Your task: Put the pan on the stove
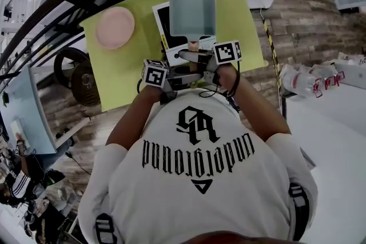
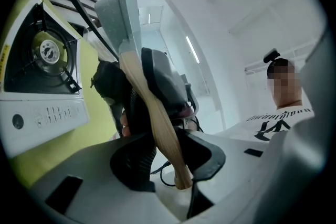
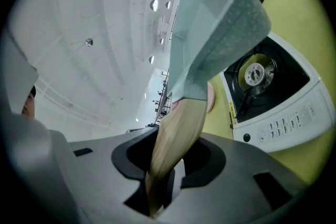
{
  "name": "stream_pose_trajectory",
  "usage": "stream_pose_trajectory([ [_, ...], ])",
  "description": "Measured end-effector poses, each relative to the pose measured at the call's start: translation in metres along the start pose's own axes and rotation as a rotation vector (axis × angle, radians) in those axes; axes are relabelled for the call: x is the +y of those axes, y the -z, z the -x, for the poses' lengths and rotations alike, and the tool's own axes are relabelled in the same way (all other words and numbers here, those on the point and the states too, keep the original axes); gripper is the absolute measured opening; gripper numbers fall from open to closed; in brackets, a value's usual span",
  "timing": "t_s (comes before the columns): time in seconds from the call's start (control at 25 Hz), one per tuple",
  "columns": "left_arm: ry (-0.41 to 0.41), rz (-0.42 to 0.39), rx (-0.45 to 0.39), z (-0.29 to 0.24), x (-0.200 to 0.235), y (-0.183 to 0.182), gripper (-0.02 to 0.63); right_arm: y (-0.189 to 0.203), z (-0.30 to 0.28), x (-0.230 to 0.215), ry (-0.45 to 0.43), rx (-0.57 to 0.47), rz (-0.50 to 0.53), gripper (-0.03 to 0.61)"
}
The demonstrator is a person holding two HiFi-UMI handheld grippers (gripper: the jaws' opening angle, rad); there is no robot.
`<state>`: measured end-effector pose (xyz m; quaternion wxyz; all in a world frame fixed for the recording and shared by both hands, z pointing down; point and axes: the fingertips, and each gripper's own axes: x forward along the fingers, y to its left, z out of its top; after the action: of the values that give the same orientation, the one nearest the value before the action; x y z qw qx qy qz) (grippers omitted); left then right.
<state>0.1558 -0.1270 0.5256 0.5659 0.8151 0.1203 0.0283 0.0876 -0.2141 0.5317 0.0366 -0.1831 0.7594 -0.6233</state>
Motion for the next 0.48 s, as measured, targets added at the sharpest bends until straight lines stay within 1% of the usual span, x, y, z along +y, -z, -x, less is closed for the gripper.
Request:
stream_pose_trajectory([
  [0.2, -0.017, 0.02, -0.004, 0.008, 0.014, -0.023, 0.144, -0.022, -0.014, -0.011, 0.004, 0.028, -0.01, 0.126],
  [0.36, -0.03, 0.031, -0.021, 0.007, 0.021, -0.025, 0.145, -0.021, -0.017, -0.018, 0.001, 0.068, -0.018, 0.127],
  [0.48, -0.044, 0.034, -0.049, 0.003, 0.028, -0.028, 0.144, -0.022, -0.016, -0.023, -0.009, 0.104, -0.027, 0.127],
])
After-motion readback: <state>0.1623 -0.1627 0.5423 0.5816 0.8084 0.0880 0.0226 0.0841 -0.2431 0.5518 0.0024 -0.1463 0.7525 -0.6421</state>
